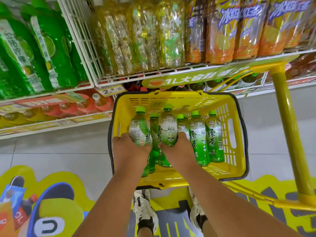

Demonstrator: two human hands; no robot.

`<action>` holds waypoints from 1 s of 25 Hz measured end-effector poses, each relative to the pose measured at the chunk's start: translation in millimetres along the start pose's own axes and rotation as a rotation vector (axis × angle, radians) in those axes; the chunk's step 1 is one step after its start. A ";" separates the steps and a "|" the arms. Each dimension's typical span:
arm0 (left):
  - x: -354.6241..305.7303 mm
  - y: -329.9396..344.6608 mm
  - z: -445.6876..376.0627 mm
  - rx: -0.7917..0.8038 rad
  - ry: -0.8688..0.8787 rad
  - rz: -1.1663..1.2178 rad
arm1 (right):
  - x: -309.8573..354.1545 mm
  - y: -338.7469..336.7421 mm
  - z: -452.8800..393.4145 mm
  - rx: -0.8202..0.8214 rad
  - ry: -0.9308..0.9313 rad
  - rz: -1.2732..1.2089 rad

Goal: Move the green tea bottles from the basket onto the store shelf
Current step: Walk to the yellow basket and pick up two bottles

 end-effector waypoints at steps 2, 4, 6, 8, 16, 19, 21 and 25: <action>-8.6 -14.0 7.2 0.009 0.019 0.118 | 10.0 -22.4 13.1 0.022 -0.043 -0.062; -26.8 -35.3 19.9 0.000 0.067 0.209 | 24.9 -49.2 31.6 0.043 -0.075 -0.098; -52.6 -59.8 38.1 0.006 0.103 0.264 | 42.6 -76.5 53.9 0.073 -0.101 -0.150; -82.0 -85.5 57.6 0.015 0.126 0.317 | 64.8 -106.8 80.9 0.093 -0.118 -0.219; -222.8 -212.1 138.2 -0.046 0.313 0.510 | 200.7 -241.1 209.7 0.165 -0.306 -0.388; -274.5 -267.5 160.8 -0.062 0.374 0.576 | 254.9 -282.8 253.0 0.194 -0.398 -0.454; -306.4 -303.0 176.4 -0.076 0.414 0.607 | 285.1 -309.8 277.9 0.179 -0.437 -0.489; -361.7 -376.0 215.7 -0.120 0.516 0.699 | 343.2 -359.7 328.7 0.144 -0.569 -0.466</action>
Point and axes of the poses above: each hand's wrist, its own z-axis away from the middle knuckle, its own y-axis out of the palm, x = y × z, the point moved 10 cm from there along -z, towards the middle knuckle, and after that the axes turned 7 degrees about y, right-handed, at the moved point
